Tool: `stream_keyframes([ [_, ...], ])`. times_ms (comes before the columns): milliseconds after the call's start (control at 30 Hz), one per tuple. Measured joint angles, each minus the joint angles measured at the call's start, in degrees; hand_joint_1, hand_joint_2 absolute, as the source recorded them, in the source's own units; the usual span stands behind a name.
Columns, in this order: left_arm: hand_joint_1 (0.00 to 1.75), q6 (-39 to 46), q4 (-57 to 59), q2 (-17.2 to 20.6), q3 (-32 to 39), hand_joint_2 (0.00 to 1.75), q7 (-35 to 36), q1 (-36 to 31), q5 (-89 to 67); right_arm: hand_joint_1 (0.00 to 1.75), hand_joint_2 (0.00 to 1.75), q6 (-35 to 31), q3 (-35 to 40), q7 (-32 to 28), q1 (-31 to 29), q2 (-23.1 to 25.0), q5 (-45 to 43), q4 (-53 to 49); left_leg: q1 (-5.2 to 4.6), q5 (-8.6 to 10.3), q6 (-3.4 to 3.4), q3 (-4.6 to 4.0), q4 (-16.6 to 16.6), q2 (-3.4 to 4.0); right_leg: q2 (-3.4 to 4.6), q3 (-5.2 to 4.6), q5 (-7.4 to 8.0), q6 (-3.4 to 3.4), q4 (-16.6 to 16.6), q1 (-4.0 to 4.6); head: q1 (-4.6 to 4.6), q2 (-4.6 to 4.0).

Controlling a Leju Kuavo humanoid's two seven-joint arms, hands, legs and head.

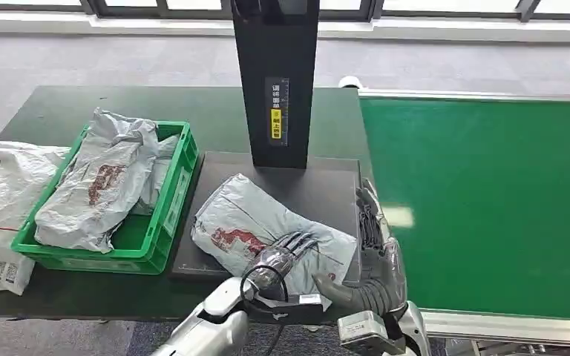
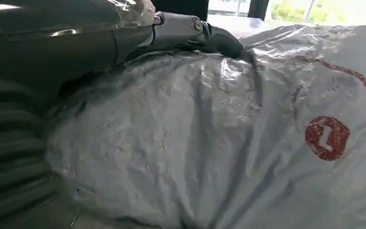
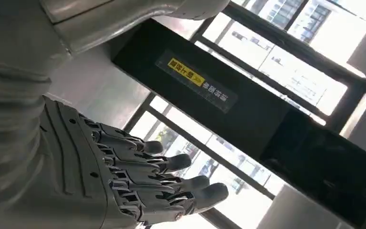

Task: Moved the parcel from conveyor to table for the left to box.

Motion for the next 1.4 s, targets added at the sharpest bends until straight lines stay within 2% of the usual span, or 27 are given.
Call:
stream_keyframes([
  [500,1.75,4.6,0.7,-0.1,0.0,1.75,-0.4,-0.2,-1.9,0.00,1.75,-0.8,0.8,-1.2,0.8,-1.2,-2.2,-2.6,0.00,0.07,-0.07,-0.04,-0.1,0.00,-0.01,0.04,-0.03,-0.05,0.0,0.00,0.00,0.00],
  [600,1.75,8.9,-0.1,0.0,0.0,1.75,-2.2,0.6,0.7,0.00,1.75,-1.1,0.8,-1.2,1.2,-1.2,-2.2,-3.0,0.00,0.19,-0.08,-0.04,-0.1,0.04,0.00,-0.04,0.16,-0.09,0.0,0.00,0.00,0.00],
  [733,1.75,9.4,-5.6,0.3,0.5,1.75,-2.4,1.8,2.2,0.00,1.75,-1.2,0.9,-1.1,2.6,-1.2,-1.6,-4.3,0.00,0.79,-0.01,-0.56,-0.1,-0.02,-0.05,-0.55,0.76,0.00,0.0,0.01,0.00,0.00],
  [1400,1.75,9.2,-26.2,1.7,0.7,1.75,-2.3,7.6,3.5,0.00,1.75,-1.5,1.3,-0.4,4.6,-1.2,-0.3,-6.9,0.00,0.60,-0.04,-0.72,-0.1,-0.02,-0.06,-0.71,0.55,0.00,0.0,0.01,0.00,0.00],
])
